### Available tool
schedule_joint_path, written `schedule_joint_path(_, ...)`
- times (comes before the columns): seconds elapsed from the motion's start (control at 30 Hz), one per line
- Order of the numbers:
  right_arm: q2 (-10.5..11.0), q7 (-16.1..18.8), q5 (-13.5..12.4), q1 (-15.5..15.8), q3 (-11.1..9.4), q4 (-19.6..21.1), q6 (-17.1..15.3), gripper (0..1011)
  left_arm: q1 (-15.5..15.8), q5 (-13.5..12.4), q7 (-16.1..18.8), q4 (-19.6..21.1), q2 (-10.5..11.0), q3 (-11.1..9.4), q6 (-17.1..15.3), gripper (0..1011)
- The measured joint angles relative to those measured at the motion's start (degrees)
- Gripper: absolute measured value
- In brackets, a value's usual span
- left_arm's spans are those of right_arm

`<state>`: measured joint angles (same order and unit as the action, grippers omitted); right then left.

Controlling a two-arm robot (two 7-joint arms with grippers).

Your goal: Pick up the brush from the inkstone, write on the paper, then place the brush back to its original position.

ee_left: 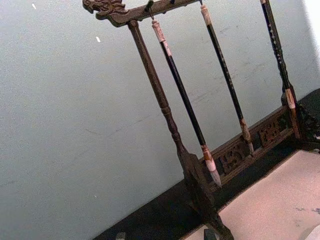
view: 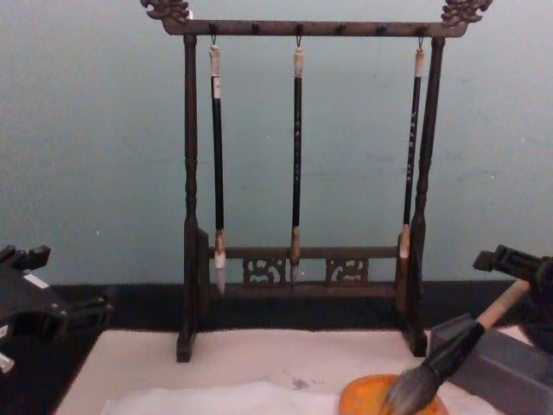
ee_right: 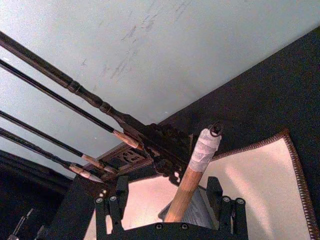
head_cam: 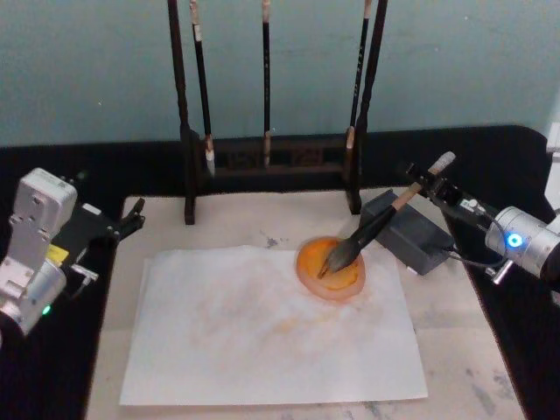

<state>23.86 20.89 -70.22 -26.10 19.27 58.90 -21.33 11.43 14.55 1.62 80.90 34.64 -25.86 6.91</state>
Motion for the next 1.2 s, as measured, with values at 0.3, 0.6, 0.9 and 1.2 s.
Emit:
schedule_joint_path(0.3,0.0,0.0,0.0,0.0,-0.1,0.0,-0.1,949,0.0,0.0,0.0,0.0,0.0,0.0,0.0,1009)
schedule_joint_path(0.6,-0.1,0.0,0.0,0.1,-0.1,0.1,-0.1,702,0.0,0.0,0.0,0.0,0.0,0.0,0.0,1010)
schedule_joint_path(0.9,-0.1,0.0,0.1,0.1,-0.2,0.1,-0.1,390,0.0,0.0,0.0,0.0,0.0,0.0,0.0,1010)
schedule_joint_path(1.2,-0.1,0.0,0.0,0.1,-0.2,0.1,-0.2,178,0.0,0.0,0.0,0.0,0.0,0.0,0.0,1010)
